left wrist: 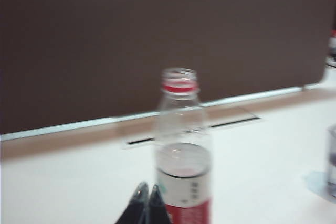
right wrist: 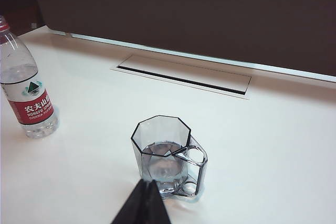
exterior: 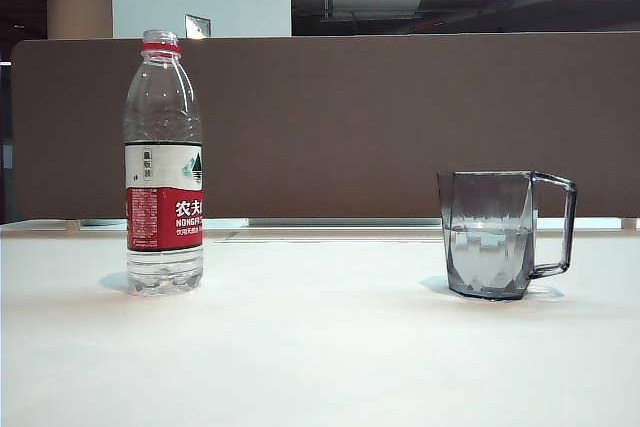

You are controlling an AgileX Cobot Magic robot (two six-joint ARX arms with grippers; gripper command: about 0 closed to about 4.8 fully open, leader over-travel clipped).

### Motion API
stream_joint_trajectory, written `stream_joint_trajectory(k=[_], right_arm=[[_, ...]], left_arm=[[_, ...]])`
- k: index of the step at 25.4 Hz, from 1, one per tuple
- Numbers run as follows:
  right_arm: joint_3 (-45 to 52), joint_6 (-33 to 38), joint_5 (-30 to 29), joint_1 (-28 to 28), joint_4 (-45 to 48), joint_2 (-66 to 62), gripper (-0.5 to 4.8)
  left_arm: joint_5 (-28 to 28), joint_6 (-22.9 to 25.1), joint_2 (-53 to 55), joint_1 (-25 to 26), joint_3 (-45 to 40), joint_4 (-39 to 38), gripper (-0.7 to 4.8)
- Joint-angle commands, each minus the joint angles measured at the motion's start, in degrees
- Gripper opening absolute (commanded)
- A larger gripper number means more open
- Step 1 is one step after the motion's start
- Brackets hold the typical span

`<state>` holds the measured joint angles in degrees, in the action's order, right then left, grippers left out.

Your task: Pick up the mineral water bottle with the left hand on the table and pour water into the mug until it's half full.

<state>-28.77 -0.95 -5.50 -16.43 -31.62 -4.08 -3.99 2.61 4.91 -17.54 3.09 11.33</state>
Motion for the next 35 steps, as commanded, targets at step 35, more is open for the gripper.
stream_joint_trajectory(k=[35], right_arm=[[-0.24,-0.17,0.04,0.07,0.42,0.04,-0.08]], left_arm=[[-0.2,-4.76,-4.63,17.29,-2.67,-2.08,-0.05]])
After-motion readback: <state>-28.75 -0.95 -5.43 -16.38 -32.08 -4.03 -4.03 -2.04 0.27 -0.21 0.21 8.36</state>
